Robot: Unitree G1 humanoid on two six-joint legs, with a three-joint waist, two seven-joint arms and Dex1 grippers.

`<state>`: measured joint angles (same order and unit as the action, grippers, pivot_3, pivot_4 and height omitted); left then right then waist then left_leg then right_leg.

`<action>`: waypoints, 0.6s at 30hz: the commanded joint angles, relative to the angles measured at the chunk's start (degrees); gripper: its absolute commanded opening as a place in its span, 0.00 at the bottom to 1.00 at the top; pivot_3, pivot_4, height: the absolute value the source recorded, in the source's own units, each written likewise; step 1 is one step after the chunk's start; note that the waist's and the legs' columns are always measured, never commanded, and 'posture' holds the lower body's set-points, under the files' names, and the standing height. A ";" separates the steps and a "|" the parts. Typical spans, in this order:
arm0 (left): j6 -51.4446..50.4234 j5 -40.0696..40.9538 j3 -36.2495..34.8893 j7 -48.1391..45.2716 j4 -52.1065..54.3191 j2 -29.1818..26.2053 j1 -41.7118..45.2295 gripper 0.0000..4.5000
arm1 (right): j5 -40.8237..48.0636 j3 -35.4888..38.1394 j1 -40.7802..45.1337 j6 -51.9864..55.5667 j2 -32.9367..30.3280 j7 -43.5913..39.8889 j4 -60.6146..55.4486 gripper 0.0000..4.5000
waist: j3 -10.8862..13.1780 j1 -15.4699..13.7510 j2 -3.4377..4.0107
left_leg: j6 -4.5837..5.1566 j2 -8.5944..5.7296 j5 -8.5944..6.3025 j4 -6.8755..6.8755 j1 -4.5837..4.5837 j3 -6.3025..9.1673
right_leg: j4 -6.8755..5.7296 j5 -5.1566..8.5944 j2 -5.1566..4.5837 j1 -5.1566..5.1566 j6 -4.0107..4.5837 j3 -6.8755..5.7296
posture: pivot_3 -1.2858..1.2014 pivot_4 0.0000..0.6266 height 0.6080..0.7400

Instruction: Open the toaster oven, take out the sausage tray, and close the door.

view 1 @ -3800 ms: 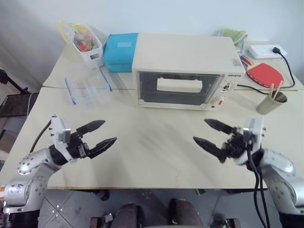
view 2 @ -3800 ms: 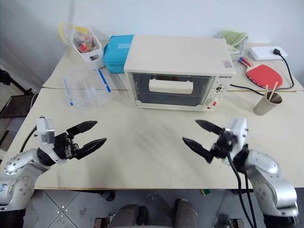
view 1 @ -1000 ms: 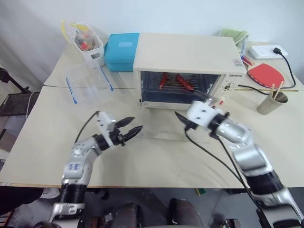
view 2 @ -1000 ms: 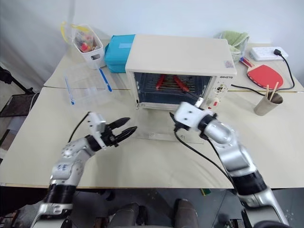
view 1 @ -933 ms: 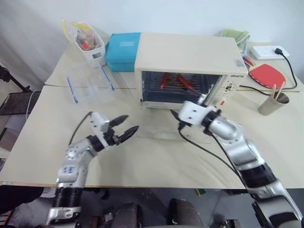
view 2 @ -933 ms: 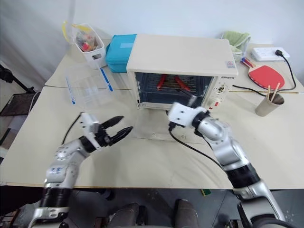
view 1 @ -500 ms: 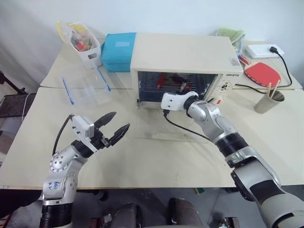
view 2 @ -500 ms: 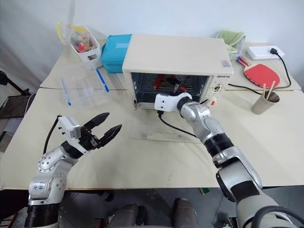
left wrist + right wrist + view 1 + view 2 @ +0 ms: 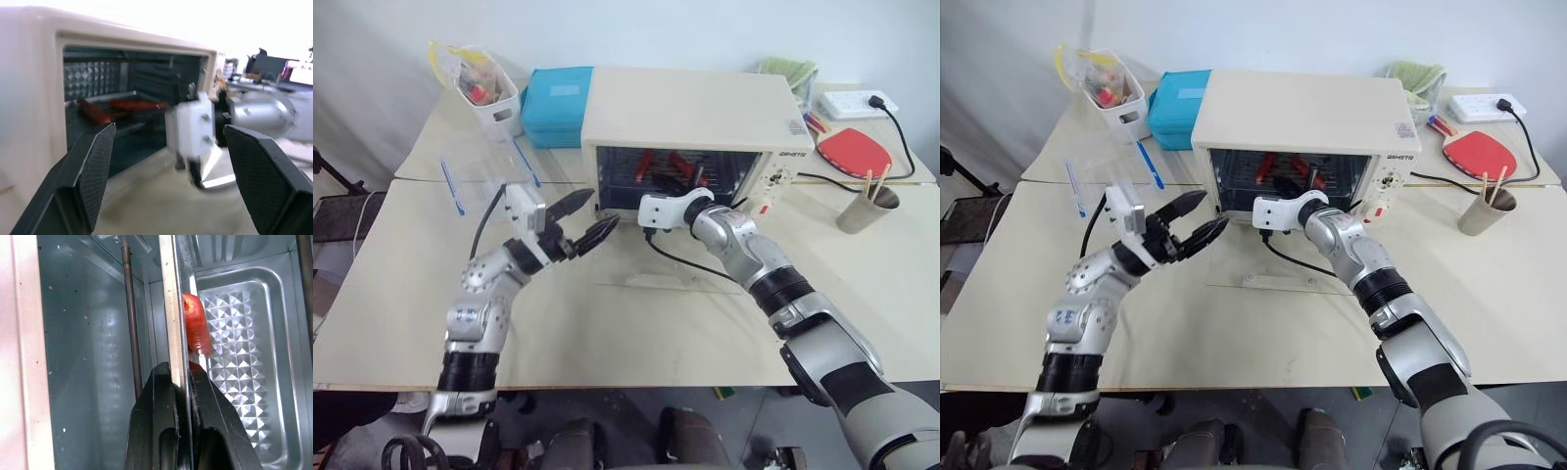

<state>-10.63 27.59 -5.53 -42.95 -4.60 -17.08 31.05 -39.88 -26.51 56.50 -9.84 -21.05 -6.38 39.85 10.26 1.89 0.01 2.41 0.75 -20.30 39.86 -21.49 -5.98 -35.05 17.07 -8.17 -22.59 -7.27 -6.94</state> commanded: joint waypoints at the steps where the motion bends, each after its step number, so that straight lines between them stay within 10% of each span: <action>1: 2.96 -0.35 -0.97 -0.32 -6.01 1.10 5.90 0.83 | 0.91 1.79 1.49 -0.95 -0.69 0.36 -3.66 0.00 | 0.00 0.01 0.00 | 0.00 0.00 0.00 -0.01 -0.01 0.00 | 0.02 0.00 0.01 0.00 0.00 -0.01 | 0.52 0.24 1.00; 18: 4.86 -0.39 -1.95 -7.21 -18.52 0.17 12.17 0.83 | 0.28 6.81 -28.13 5.69 -9.44 -14.68 -50.71 0.00 | 0.02 -0.62 -0.02 | 0.03 -0.07 0.03 0.23 -0.57 0.47 | 0.16 -0.02 -0.03 -0.12 -0.03 -0.51 | 0.52 0.24 1.00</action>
<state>-5.64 26.91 -5.77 -50.40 -23.27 -16.06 43.65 -39.29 -20.53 31.02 -3.69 -29.37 -19.14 -2.31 10.28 1.27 -0.01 2.43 0.68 -20.27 40.08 -22.07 -5.50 -34.89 17.06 -8.19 -22.71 -7.31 -7.45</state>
